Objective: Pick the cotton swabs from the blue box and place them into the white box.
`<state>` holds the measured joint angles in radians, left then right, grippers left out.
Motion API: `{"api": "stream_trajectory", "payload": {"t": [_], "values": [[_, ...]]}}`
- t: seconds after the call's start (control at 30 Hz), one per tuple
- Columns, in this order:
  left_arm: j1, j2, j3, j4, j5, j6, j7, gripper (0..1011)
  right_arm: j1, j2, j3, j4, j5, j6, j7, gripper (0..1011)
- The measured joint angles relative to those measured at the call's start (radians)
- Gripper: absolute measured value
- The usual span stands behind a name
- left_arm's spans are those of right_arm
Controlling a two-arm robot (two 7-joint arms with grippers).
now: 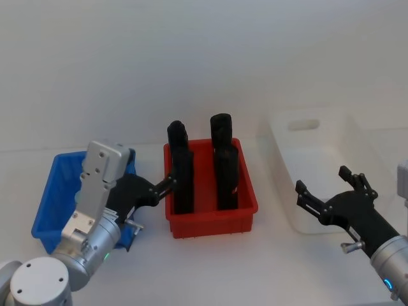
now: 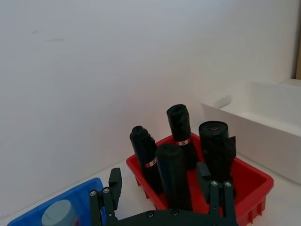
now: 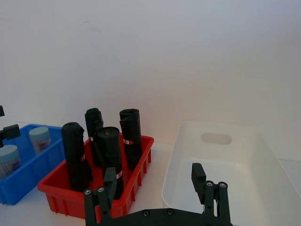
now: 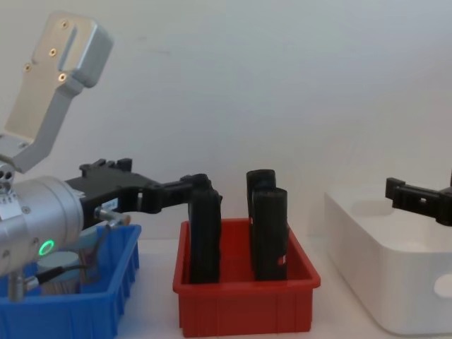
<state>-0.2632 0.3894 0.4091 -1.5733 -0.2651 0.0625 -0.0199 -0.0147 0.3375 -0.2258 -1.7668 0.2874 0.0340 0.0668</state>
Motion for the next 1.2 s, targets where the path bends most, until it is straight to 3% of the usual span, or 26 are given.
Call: {"api": "stream_trajectory", "payload": {"t": [0.3,0.63,1.2], "values": [[-0.04,0.003,-0.039,0.084,-0.047,0.034,-0.023,1004,0.0,0.0,0.0,0.0,0.0,0.0,0.0,1002],[-0.107,-0.001,-0.082,0.226,-0.093,0.067,-0.064,1004,0.0,0.0,0.0,0.0,0.0,0.0,0.0,1002],[-0.185,-0.009,-0.125,0.41,-0.12,0.097,-0.112,1004,0.0,0.0,0.0,0.0,0.0,0.0,0.0,1002]]}}
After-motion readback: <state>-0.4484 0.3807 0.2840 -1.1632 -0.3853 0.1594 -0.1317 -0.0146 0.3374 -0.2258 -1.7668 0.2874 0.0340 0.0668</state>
